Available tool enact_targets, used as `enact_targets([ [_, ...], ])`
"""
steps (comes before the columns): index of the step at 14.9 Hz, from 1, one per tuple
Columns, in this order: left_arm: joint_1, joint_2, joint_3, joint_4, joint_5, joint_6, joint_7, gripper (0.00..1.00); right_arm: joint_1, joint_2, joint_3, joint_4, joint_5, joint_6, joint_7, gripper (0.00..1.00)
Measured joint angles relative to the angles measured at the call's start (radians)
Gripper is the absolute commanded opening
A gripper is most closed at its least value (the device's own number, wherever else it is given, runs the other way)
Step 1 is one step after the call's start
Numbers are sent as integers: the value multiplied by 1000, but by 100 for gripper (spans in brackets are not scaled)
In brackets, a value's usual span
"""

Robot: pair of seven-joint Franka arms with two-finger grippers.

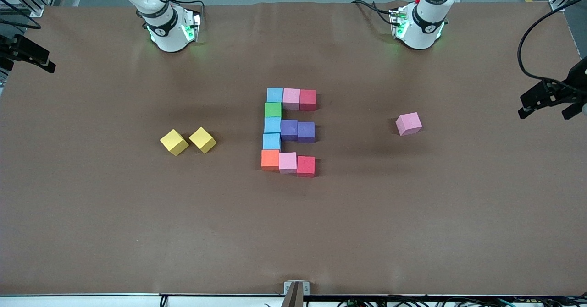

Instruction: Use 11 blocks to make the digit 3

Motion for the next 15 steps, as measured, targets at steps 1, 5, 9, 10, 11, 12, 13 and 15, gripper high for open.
enact_targets([
  [1,0,-6,0,15,0,-35,0,100,0,-6,0,0,0,-4,0,100],
  [5,0,-14,2,26,0,-79,0,100,0,-36,0,-1,0,-12,0,100],
  [9,0,-13,3,26,0,-92,0,100,0,-37,0,-6,0,-10,-1,100],
  [10,0,-13,4,26,0,-94,0,100,0,-37,0,-6,0,-10,-1,100],
  [11,0,-13,5,26,0,-95,0,100,0,-37,1,-6,0,-10,-1,100],
  [12,0,-13,5,26,0,-96,0,100,0,-37,1,-6,0,-10,-1,100],
  [13,0,-13,6,26,0,-96,0,100,0,-37,2,-6,0,-10,-1,100],
  [15,0,-13,6,26,0,-96,0,100,0,-37,3,-6,0,-10,-1,100],
])
